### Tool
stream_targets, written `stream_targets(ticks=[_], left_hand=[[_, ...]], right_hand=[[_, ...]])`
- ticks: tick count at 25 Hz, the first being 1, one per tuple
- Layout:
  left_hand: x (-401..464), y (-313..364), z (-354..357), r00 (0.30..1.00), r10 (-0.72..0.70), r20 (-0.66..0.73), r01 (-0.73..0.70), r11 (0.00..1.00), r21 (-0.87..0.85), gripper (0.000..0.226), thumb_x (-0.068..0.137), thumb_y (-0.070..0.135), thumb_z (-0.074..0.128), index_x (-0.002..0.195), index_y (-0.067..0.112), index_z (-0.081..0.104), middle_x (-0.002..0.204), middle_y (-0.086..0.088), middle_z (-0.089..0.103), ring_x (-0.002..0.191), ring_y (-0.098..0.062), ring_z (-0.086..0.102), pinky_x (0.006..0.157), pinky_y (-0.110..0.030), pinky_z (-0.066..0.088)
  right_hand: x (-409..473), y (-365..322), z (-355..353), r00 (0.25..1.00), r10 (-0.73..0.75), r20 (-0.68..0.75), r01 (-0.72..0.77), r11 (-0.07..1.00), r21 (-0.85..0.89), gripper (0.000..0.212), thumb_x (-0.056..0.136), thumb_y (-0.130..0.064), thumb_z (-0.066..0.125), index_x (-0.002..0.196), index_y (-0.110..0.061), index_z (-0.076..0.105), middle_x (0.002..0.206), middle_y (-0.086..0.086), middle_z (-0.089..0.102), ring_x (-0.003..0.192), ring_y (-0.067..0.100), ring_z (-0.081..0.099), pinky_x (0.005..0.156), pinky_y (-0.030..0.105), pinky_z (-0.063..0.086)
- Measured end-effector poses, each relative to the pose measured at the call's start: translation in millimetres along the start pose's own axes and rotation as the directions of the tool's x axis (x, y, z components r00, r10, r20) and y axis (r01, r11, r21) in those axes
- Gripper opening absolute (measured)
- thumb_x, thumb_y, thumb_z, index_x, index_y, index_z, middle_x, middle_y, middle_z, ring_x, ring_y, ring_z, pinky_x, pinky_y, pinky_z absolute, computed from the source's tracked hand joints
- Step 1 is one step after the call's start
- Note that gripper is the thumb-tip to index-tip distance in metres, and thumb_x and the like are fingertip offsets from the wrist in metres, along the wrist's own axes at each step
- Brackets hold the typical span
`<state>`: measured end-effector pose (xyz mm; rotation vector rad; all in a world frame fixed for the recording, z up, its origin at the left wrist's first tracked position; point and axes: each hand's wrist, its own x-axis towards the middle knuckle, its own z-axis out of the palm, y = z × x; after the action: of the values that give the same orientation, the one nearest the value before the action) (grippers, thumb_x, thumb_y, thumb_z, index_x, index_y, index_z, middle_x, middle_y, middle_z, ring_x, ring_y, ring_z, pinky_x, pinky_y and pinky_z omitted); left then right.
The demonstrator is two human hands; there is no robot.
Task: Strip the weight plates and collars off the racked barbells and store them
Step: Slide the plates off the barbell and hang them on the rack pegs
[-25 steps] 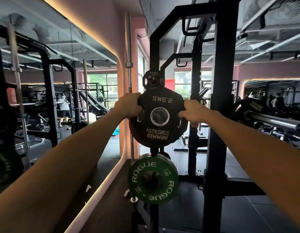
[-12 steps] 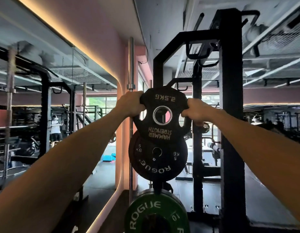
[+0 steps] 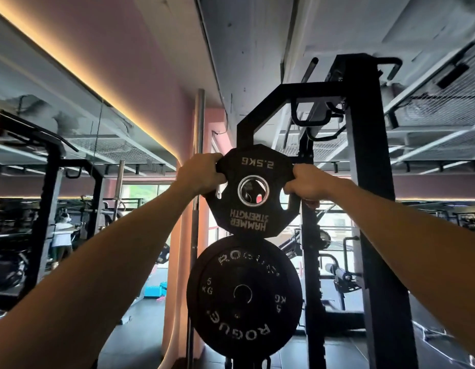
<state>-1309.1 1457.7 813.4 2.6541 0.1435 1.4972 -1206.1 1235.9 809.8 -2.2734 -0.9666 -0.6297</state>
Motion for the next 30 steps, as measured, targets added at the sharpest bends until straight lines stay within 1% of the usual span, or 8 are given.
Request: stream_targets(ticks=[5,11,15,20,22,24,27,30], left_hand=[[36,-37,38,1.0,-0.017,-0.011,0.017,1.0,-0.006,0.037,0.079,0.022,0.067,0.115,0.015,0.064,0.103,-0.01,0.067,0.097,-0.031,0.061,0.077,-0.035,0.047],[87,-84,90,1.0,0.006,-0.013,-0.007,1.0,-0.023,0.04,0.078,0.021,0.069,0.117,0.014,0.065,0.106,-0.01,0.068,0.1,-0.03,0.061,0.087,-0.041,0.051],[116,-102,120,1.0,0.015,0.003,-0.014,0.999,-0.044,0.04,0.073,0.029,0.068,0.111,0.017,0.066,0.103,-0.008,0.068,0.098,-0.03,0.062,0.087,-0.045,0.053],[160,-126,169,0.999,0.016,-0.031,-0.017,0.999,-0.045,0.04,0.076,0.026,0.067,0.116,0.021,0.065,0.102,-0.009,0.068,0.096,-0.031,0.062,0.085,-0.042,0.053],[175,-140,196,1.0,0.017,-0.001,-0.017,0.998,-0.054,0.044,0.073,0.03,0.061,0.116,0.019,0.063,0.103,-0.012,0.068,0.097,-0.033,0.063,0.084,-0.04,0.053],[186,-153,228,0.998,0.026,0.055,-0.024,0.999,-0.038,0.052,0.076,0.031,0.056,0.126,0.018,0.054,0.106,-0.016,0.066,0.098,-0.036,0.062,0.082,-0.04,0.051],[202,-168,266,0.99,0.123,0.069,-0.121,0.992,-0.036,0.068,0.088,0.032,0.049,0.148,0.022,0.018,0.125,-0.021,0.051,0.107,-0.042,0.057,0.088,-0.051,0.048],[219,-180,287,0.969,0.245,0.005,-0.244,0.962,0.125,0.071,0.093,0.036,0.048,0.151,0.022,0.01,0.143,-0.014,0.029,0.119,-0.038,0.045,0.088,-0.051,0.046]], right_hand=[[49,11,29,1.0,0.009,-0.004,-0.009,1.0,-0.003,0.021,0.083,-0.009,0.059,0.089,0.011,0.057,0.072,0.023,0.057,0.05,0.032,0.057,0.042,0.029,0.045],[117,27,68,1.0,0.022,-0.017,-0.022,1.0,-0.015,0.013,0.086,-0.007,0.059,0.078,0.001,0.051,0.062,0.018,0.053,0.04,0.026,0.049,0.034,0.023,0.038],[148,40,80,0.999,0.037,-0.015,-0.037,0.999,-0.018,0.014,0.085,-0.008,0.061,0.083,0.005,0.055,0.066,0.021,0.056,0.044,0.027,0.05,0.037,0.025,0.04],[207,73,105,0.999,0.035,-0.038,-0.036,0.999,-0.012,0.022,0.084,-0.005,0.059,0.086,0.017,0.057,0.049,0.02,0.052,0.031,0.024,0.045,0.034,0.025,0.038],[232,87,120,0.997,0.037,-0.07,-0.038,0.999,-0.002,0.026,0.083,-0.006,0.058,0.096,0.016,0.055,0.065,0.03,0.059,0.042,0.03,0.054,0.041,0.034,0.046],[254,103,136,0.992,0.047,-0.113,-0.053,0.997,-0.05,0.029,0.086,-0.013,0.056,0.106,0.008,0.049,0.088,0.029,0.063,0.069,0.036,0.063,0.062,0.044,0.053],[276,123,155,0.991,0.019,-0.131,-0.042,0.984,-0.173,0.037,0.093,-0.022,0.051,0.119,-0.009,0.028,0.101,0.017,0.054,0.088,0.034,0.058,0.078,0.041,0.049],[295,145,173,0.977,-0.063,-0.205,-0.004,0.951,-0.31,0.054,0.092,-0.031,0.051,0.136,-0.015,0.023,0.124,0.016,0.038,0.11,0.035,0.049,0.094,0.049,0.045]])
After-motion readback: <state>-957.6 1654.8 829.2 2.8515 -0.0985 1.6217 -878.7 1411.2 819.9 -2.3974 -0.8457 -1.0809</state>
